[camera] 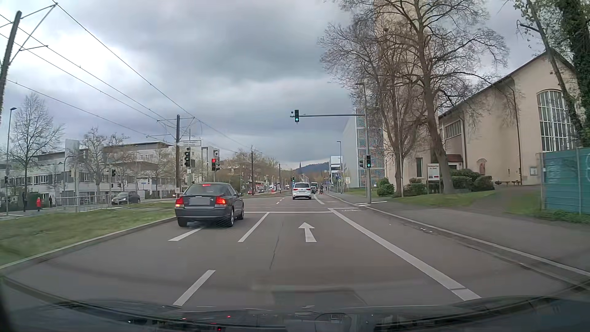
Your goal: Follow the waypoints while adhering to traffic rules and regulations
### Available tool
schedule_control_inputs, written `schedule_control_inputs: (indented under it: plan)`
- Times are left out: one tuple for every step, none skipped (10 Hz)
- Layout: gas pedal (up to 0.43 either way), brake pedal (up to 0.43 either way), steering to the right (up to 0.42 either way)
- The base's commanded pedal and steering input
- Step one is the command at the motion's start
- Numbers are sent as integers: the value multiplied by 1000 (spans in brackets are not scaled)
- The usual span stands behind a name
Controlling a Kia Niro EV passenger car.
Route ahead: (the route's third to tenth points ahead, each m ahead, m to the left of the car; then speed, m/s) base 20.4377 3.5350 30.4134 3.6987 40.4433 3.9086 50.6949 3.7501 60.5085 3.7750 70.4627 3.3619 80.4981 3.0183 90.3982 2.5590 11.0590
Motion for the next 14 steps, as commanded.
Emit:
schedule_control_inputs:
  plan:
    - [98,0,-11]
    - [98,0,-11]
    - [98,0,-12]
    - [98,0,-11]
    - [98,0,-11]
    - [98,0,-11]
    - [98,0,-10]
    - [98,0,-10]
    - [98,0,-9]
    - [98,0,-8]
    - [98,0,-7]
    - [98,0,-7]
    - [98,0,-6]
    - [98,0,-5]
